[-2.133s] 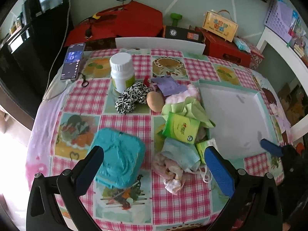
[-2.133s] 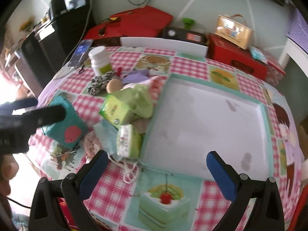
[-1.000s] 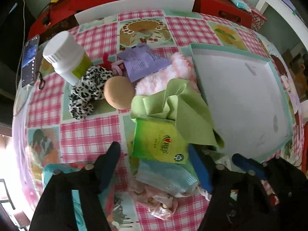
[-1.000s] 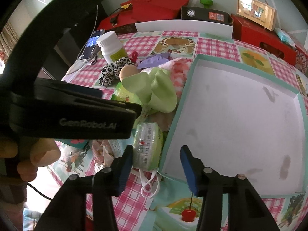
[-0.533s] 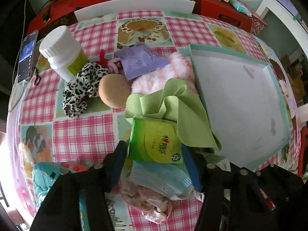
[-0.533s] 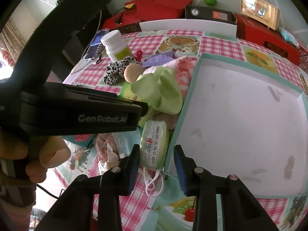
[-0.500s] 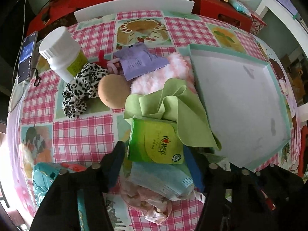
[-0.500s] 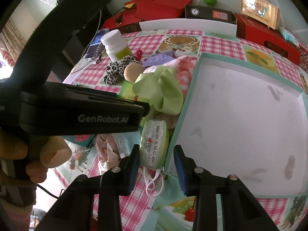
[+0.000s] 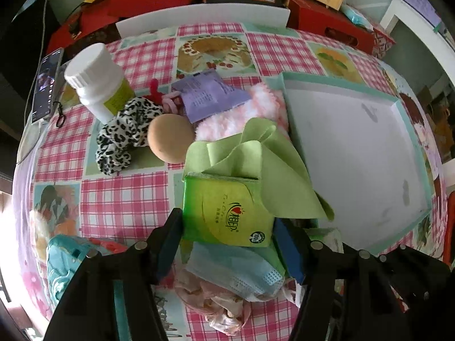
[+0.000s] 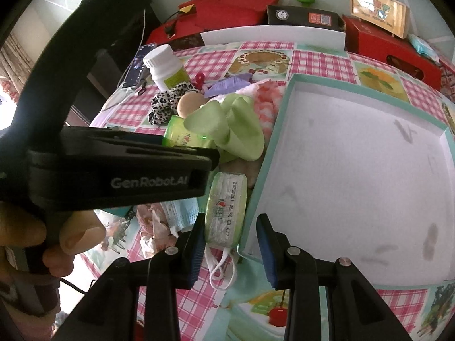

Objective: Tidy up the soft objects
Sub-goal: 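Grasp the white wipes pack with right tool while left tool grasps green tissue pack, then carry both packs over the tray while the left tool releases the green tissue pack inside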

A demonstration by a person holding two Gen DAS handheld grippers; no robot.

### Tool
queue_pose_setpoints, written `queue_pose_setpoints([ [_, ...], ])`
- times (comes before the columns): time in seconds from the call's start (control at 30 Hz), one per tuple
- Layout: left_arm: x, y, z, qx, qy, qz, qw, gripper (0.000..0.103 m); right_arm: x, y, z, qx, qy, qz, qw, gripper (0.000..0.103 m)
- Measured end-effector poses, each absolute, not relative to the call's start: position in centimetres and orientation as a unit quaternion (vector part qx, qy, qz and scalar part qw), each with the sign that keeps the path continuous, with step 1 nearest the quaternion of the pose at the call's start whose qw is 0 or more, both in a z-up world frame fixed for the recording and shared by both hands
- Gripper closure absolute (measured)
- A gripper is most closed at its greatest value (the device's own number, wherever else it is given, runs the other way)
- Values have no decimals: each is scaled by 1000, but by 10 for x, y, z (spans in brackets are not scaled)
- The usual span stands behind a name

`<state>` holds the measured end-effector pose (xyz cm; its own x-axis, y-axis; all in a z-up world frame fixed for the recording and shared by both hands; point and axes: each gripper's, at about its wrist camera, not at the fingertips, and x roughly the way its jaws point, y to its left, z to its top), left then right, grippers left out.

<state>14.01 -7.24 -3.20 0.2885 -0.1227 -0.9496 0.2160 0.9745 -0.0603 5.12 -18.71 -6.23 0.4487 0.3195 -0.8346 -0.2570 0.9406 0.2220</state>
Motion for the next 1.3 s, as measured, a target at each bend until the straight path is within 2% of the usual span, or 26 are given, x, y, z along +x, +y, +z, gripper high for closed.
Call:
queue_pose_setpoints([
  [0.27,122,-55,-10,-3,562,-100,821,38,47,-188,-54,39,485,178,855,77],
  [0.97,114,-29,34,-54,507,-90,856,38,36,-195,-28,50,446,198,872,78],
  [1.3,118,-44,71,-56,462,-107,878,38,31,-225,35,64,361,170,915,78],
])
